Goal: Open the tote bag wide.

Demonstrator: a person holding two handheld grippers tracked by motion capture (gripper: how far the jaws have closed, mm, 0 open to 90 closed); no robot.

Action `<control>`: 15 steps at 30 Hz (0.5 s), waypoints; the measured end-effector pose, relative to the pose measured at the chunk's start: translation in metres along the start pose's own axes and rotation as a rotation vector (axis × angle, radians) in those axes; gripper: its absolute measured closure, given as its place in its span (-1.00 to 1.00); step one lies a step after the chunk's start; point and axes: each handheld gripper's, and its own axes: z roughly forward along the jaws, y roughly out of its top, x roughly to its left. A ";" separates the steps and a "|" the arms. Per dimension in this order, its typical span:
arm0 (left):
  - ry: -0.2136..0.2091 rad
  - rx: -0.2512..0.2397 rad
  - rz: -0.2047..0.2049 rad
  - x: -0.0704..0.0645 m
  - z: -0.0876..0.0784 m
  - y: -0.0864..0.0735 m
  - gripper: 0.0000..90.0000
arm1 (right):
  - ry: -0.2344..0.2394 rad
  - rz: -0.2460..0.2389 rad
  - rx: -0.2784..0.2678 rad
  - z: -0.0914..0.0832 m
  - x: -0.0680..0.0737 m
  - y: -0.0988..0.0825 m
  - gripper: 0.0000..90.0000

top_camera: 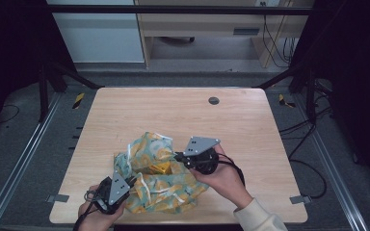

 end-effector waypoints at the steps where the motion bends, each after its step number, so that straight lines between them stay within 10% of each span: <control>1: 0.000 -0.004 0.000 0.000 0.001 0.001 0.93 | -0.005 0.009 -0.005 0.000 -0.002 0.001 0.99; 15: 0.020 -0.053 0.037 -0.010 0.004 0.010 0.96 | -0.037 0.058 -0.023 0.014 -0.016 0.004 1.00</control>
